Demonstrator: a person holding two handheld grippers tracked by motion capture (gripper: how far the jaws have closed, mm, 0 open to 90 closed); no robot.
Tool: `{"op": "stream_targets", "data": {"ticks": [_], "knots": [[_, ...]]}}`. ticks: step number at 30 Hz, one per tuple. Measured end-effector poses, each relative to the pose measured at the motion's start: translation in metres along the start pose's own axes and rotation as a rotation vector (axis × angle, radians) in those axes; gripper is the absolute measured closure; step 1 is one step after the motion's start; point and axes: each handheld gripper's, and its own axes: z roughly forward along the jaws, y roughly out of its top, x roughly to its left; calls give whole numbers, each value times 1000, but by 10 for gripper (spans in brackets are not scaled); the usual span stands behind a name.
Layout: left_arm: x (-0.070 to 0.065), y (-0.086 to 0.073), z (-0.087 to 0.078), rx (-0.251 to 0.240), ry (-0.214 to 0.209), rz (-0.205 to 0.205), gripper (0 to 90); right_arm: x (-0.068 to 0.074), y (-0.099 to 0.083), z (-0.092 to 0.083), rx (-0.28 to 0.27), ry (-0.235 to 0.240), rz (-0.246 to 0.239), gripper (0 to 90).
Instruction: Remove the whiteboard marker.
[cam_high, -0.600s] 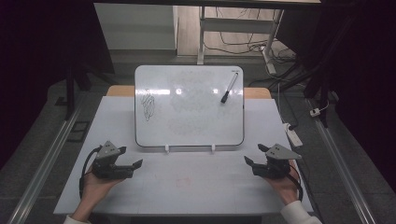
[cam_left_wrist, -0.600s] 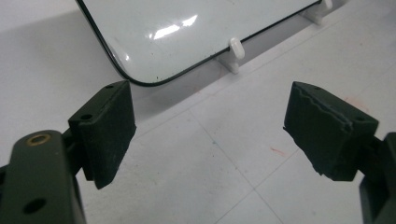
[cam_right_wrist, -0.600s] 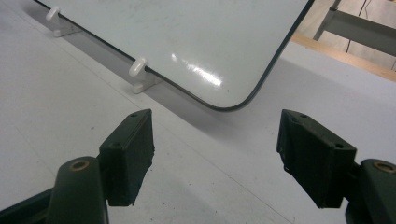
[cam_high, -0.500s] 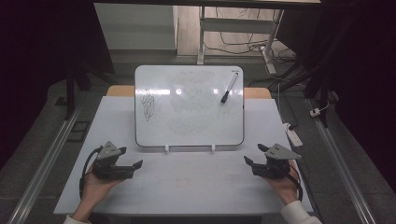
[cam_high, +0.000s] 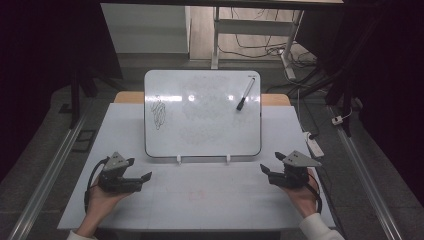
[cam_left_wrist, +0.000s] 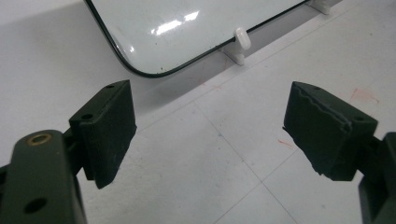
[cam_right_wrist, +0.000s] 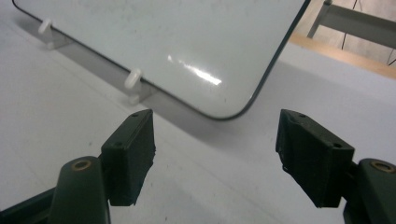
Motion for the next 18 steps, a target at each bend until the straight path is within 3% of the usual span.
{"op": "stream_targets", "data": {"ticks": [5,12,18], "knots": [[1,0,0,0,-5,-3,177,-5,24,2,-27,-23,25,276],[-1,-2,4,10,-18,23,177,-13,86,21,-47,-79,55,277],[-2,-4,5,6,-27,29,177,-21,138,48,-55,-134,68,313]]}}
